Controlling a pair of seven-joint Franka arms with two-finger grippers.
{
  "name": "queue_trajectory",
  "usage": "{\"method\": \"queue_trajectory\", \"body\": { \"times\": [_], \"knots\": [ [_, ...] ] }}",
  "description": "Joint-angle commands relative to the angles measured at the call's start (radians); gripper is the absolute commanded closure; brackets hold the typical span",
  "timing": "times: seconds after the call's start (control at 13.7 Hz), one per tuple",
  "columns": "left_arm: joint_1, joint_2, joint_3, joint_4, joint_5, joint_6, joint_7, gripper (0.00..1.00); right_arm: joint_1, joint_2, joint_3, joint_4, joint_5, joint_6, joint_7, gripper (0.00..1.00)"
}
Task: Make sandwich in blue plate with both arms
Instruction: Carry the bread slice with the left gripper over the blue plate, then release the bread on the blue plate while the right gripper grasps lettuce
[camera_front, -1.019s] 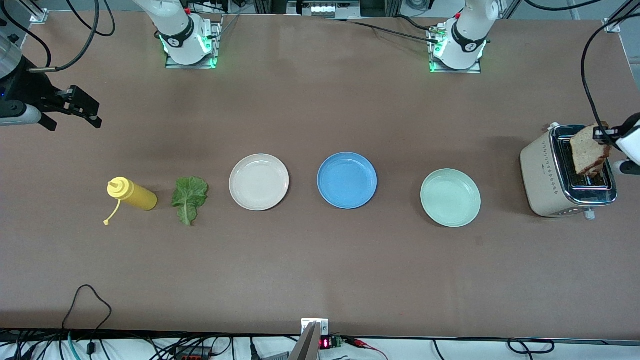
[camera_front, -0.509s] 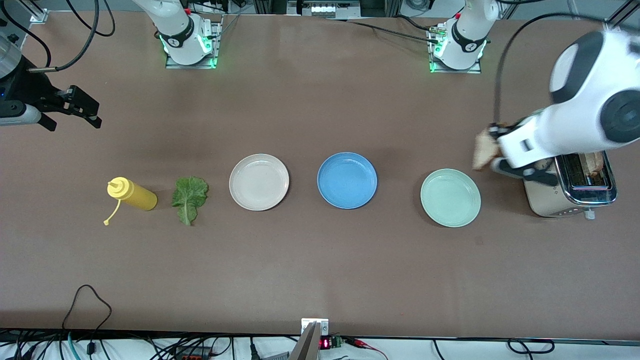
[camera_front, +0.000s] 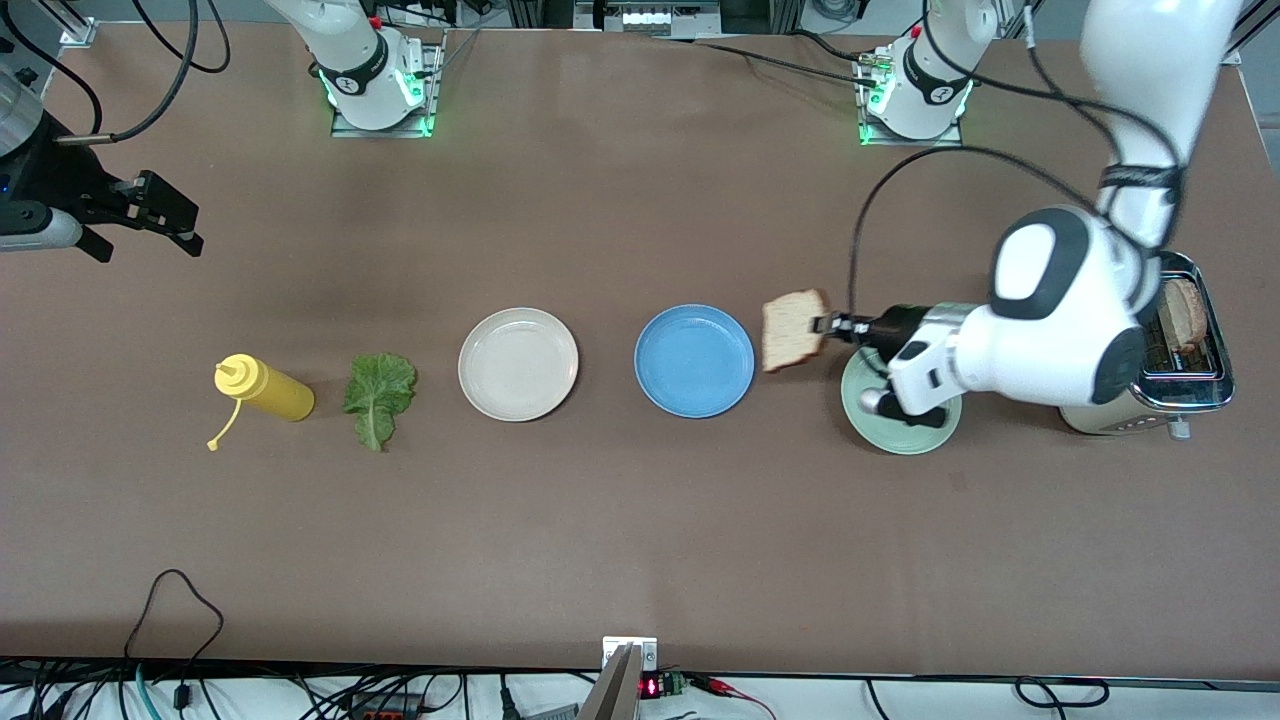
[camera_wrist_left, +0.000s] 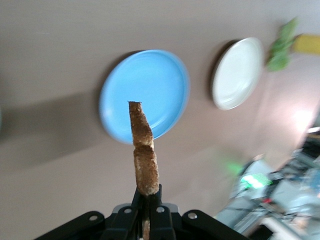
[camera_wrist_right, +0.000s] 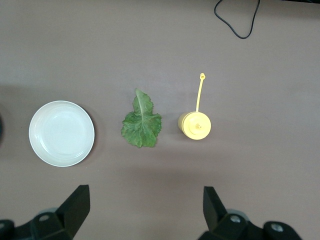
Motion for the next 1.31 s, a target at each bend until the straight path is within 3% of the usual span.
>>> {"method": "queue_trajectory", "body": {
  "times": [0.0,0.15,0.29,0.51,0.8,0.87,1.02,1.24],
  "knots": [
    [-0.058,-0.013,-0.015,-0.137,-0.163,0.206,0.111,1.00,-0.007,-0.009,0.005,0.001,-0.005,-0.012,-0.012,0.00],
    [-0.066,0.025,-0.050,-0.223,-0.307,0.372,0.324,1.00,-0.007,-0.005,0.005,-0.003,-0.006,-0.012,-0.011,0.00],
    [-0.073,0.068,-0.062,-0.254,-0.416,0.426,0.454,1.00,-0.007,0.027,0.005,-0.007,-0.006,-0.010,-0.012,0.00],
    [-0.066,0.096,-0.062,-0.260,-0.426,0.436,0.514,1.00,0.001,0.159,0.008,-0.007,-0.003,0.011,-0.011,0.00],
    [-0.077,0.176,-0.062,-0.254,-0.515,0.439,0.656,1.00,0.048,0.337,0.011,-0.007,0.009,0.183,-0.006,0.00],
    [-0.074,0.186,-0.062,-0.251,-0.515,0.439,0.669,0.87,0.067,0.363,0.011,-0.007,0.009,0.211,0.001,0.00],
    [-0.058,0.179,-0.056,-0.249,-0.504,0.436,0.683,0.01,0.096,0.424,0.011,-0.007,0.009,0.277,0.006,0.00],
    [0.005,0.150,-0.052,-0.248,-0.483,0.387,0.703,0.00,0.091,0.552,0.011,-0.007,0.004,0.390,0.003,0.00]
  ]
}}
